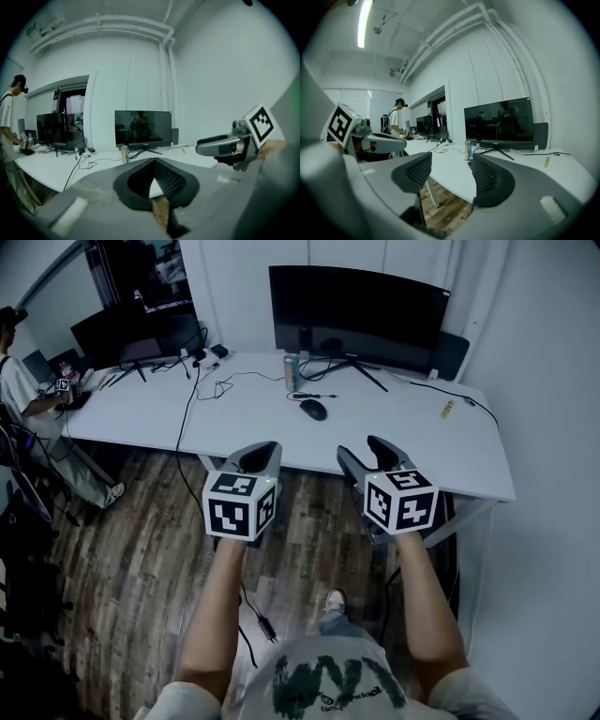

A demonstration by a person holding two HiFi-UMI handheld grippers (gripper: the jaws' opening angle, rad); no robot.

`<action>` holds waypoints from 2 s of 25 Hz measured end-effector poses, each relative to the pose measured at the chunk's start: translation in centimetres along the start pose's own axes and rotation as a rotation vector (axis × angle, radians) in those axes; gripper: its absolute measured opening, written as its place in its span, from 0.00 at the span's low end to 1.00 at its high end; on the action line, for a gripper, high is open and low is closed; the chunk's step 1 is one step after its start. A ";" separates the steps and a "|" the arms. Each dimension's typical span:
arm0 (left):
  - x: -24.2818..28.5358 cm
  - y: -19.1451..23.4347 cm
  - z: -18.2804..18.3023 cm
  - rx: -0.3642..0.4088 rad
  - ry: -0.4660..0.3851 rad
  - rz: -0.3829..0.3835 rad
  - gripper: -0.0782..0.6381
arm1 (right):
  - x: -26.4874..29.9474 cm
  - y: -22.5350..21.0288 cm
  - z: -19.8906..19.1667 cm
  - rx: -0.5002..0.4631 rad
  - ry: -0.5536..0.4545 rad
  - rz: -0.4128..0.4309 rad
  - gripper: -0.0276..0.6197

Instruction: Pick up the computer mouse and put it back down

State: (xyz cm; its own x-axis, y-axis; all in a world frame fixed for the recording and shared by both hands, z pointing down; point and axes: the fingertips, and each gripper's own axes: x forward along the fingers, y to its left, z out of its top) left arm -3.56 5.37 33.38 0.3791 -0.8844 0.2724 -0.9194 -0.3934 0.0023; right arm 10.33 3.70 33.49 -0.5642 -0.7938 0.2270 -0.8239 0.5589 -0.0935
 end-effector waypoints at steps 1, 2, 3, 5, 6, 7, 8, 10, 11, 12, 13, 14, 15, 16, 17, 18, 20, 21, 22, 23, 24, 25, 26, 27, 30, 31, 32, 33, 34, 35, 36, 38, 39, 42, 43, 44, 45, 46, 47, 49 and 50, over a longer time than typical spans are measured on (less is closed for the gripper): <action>0.7 0.3 0.2 -0.002 0.003 0.004 0.11 | 0.7 -0.5 0.1 -0.002 0.003 0.000 0.46; 1.4 0.6 0.4 -0.004 0.005 0.008 0.11 | 1.3 -1.0 0.3 -0.002 0.006 -0.002 0.48; 2.1 0.9 0.7 -0.005 0.006 0.013 0.11 | 1.9 -1.5 0.5 0.001 0.006 -0.002 0.49; 3.5 1.2 1.3 -0.004 0.006 0.022 0.11 | 2.8 -2.7 1.0 0.011 0.007 0.004 0.51; 4.2 1.3 1.5 -0.004 0.005 0.027 0.11 | 3.3 -3.2 1.2 0.011 0.008 0.009 0.51; 4.8 1.4 1.7 -0.005 0.004 0.032 0.11 | 3.8 -3.7 1.3 0.008 0.012 0.014 0.52; 5.5 1.5 1.9 -0.006 0.005 0.036 0.11 | 4.3 -4.1 1.3 0.003 0.016 0.020 0.52; 6.8 1.7 2.3 -0.008 0.005 0.042 0.11 | 5.3 -4.8 1.5 -0.008 0.024 0.033 0.54; 7.5 1.8 2.6 -0.009 0.005 0.045 0.11 | 5.7 -5.2 1.6 -0.012 0.028 0.039 0.55; 8.2 1.8 2.8 -0.010 0.004 0.046 0.11 | 6.2 -5.6 1.7 -0.016 0.031 0.045 0.56; 8.8 1.8 3.0 -0.009 0.005 0.047 0.11 | 6.6 -6.1 1.8 -0.018 0.034 0.048 0.57; 9.5 1.7 3.1 -0.009 0.006 0.048 0.11 | 7.1 -6.6 1.8 -0.018 0.037 0.051 0.57; 10.1 1.7 3.2 -0.009 0.009 0.050 0.11 | 7.4 -7.1 1.8 -0.016 0.040 0.053 0.58; 10.6 1.8 3.2 -0.010 0.012 0.053 0.11 | 7.8 -7.6 1.7 -0.014 0.042 0.055 0.58; 11.1 1.8 3.2 -0.011 0.015 0.056 0.11 | 8.2 -8.0 1.7 -0.012 0.045 0.058 0.58; 11.5 1.9 3.2 -0.013 0.019 0.059 0.11 | 8.5 -8.4 1.8 -0.011 0.047 0.061 0.58; 12.3 2.1 3.2 -0.015 0.025 0.066 0.11 | 9.1 -9.0 1.7 -0.011 0.052 0.069 0.58; 12.7 2.1 3.2 -0.015 0.028 0.070 0.11 | 9.4 -9.2 1.7 -0.011 0.054 0.075 0.58; 13.1 2.2 3.2 -0.015 0.029 0.074 0.11 | 9.7 -9.5 1.6 -0.010 0.057 0.079 0.58; 13.4 2.2 3.3 -0.015 0.030 0.078 0.11 | 10.0 -9.9 1.6 -0.008 0.060 0.082 0.58; 13.8 2.2 3.4 -0.013 0.029 0.082 0.11 | 10.2 -10.3 1.5 -0.005 0.063 0.083 0.58; 14.0 2.2 3.6 -0.010 0.027 0.086 0.11 | 10.4 -10.6 1.5 -0.002 0.066 0.083 0.58; 14.2 2.2 3.8 -0.006 0.025 0.092 0.11 | 10.6 -10.9 1.4 0.002 0.069 0.084 0.58; 14.3 2.4 3.9 -0.002 0.024 0.099 0.11 | 10.8 -11.1 1.4 0.005 0.071 0.088 0.58; 14.6 2.8 4.0 0.000 0.019 0.115 0.11 | 11.3 -11.3 1.4 0.003 0.072 0.101 0.58; 14.6 2.9 3.9 0.002 0.020 0.120 0.11 | 11.5 -11.3 1.4 0.000 0.072 0.105 0.58; 14.7 3.1 3.9 0.005 0.022 0.127 0.11 | 11.7 -11.3 1.3 -0.002 0.072 0.110 0.58; 14.8 3.2 3.9 0.010 0.025 0.133 0.11 | 11.9 -11.3 1.3 -0.004 0.071 0.115 0.58; 14.9 3.4 3.9 0.015 0.027 0.138 0.11 | 12.1 -11.3 1.3 -0.005 0.072 0.119 0.58; 15.1 3.5 3.9 0.018 0.028 0.142 0.11 | 12.4 -11.4 1.3 -0.005 0.073 0.123 0.58; 15.2 3.7 3.9 0.021 0.029 0.145 0.11 | 12.6 -11.4 1.3 -0.005 0.074 0.125 0.58; 15.6 4.2 3.9 0.023 0.031 0.151 0.11 | 13.3 -11.3 1.4 -0.007 0.078 0.133 0.58; 15.9 4.5 3.9 0.024 0.032 0.152 0.11 | 13.7 -11.3 1.4 -0.010 0.080 0.136 0.58; 17.0 5.4 3.9 0.030 0.034 0.146 0.11 | 15.2 -11.5 1.5 -0.014 0.085 0.139 0.58; 17.4 5.7 4.0 0.032 0.033 0.143 0.11 | 15.7 -11.5 1.6 -0.013 0.085 0.138 0.58; 17.8 6.1 4.0 0.034 0.031 0.138 0.11 | 16.2 -11.6 1.6 -0.014 0.084 0.136 0.58; 18.3 6.5 4.1 0.036 0.030 0.132 0.11 | 16.7 -11.6 1.7 -0.013 0.083 0.132 0.58; 18.8 7.0 4.1 0.038 0.030 0.125 0.11 | 17.3 -11.7 1.8 -0.012 0.082 0.126 0.58; 19.3 7.6 4.2 0.042 0.030 0.117 0.11 | 18.0 -11.8 2.0 -0.009 0.080 0.120 0.58; 20.5 9.0 4.3 0.048 0.031 0.101 0.11 | 19.6 -11.9 2.3 -0.003 0.077 0.105 0.58; 21.1 9.7 4.5 0.048 0.029 0.092 0.11 | 20.4 -11.9 2.4 -0.002 0.076 0.096 0.58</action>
State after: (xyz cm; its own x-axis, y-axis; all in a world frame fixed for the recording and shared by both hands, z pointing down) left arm -4.01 -18.29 34.84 0.2893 -0.9099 0.2974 -0.9438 -0.3230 -0.0701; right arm 8.50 -19.73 36.86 -0.6349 -0.7161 0.2899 -0.7661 0.6320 -0.1168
